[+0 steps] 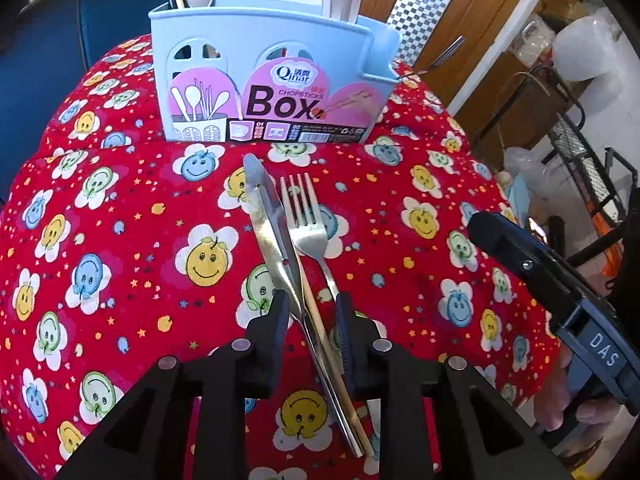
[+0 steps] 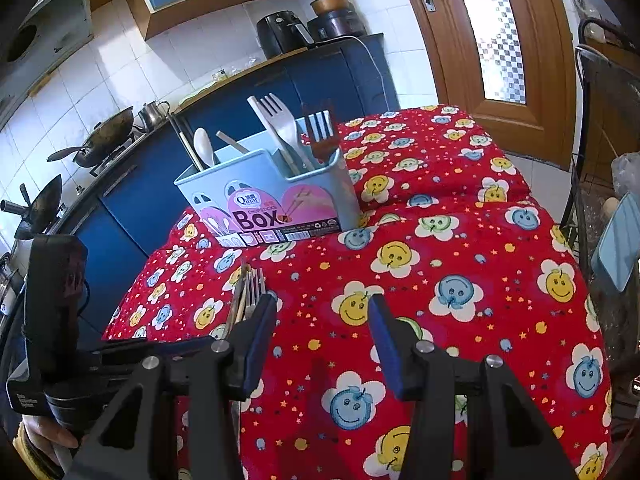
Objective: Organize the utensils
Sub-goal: 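Grasp the metal knife with the left gripper, then lift the metal knife with the left gripper while the right grasps a metal fork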
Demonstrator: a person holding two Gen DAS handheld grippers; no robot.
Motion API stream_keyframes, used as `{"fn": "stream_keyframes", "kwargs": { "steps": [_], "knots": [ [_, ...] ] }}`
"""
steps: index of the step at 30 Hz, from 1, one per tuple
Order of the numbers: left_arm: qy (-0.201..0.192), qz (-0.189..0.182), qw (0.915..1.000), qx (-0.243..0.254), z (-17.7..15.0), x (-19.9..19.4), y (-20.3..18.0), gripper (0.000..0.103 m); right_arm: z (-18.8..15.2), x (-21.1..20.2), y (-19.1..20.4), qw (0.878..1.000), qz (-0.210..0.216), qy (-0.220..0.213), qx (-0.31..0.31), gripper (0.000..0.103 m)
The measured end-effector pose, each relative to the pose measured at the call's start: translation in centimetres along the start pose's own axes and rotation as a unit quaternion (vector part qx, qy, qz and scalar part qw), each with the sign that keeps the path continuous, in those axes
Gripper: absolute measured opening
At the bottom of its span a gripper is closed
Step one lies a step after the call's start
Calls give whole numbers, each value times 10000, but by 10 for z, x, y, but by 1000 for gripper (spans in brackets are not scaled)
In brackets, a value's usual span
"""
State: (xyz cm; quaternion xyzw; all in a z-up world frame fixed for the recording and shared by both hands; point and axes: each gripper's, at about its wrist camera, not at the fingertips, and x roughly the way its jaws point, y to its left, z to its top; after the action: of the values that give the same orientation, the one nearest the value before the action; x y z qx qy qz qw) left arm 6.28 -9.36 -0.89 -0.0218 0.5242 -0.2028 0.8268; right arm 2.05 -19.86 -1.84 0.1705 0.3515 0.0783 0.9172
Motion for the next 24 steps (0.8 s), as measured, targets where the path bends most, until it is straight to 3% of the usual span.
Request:
{"fn": "stream_keyframes", "kwargs": {
  "steps": [11,13,17,24],
  "knots": [
    [25,-82,9998,-192,4,9,11,24,-2,5,-9,9999,55,42,124,51],
    [2,-129,9997,-200,4,8,13,17,-2,6,-9,9999,52,46,138,51],
    [-41,-267,9991,-316,5,7,19,14,-4,5,-6,9999,71,37,108,51],
    [-550,-165,9977,-365,4,-11,33,12,-7,10,1,9998,100,155,41,51]
  ]
}}
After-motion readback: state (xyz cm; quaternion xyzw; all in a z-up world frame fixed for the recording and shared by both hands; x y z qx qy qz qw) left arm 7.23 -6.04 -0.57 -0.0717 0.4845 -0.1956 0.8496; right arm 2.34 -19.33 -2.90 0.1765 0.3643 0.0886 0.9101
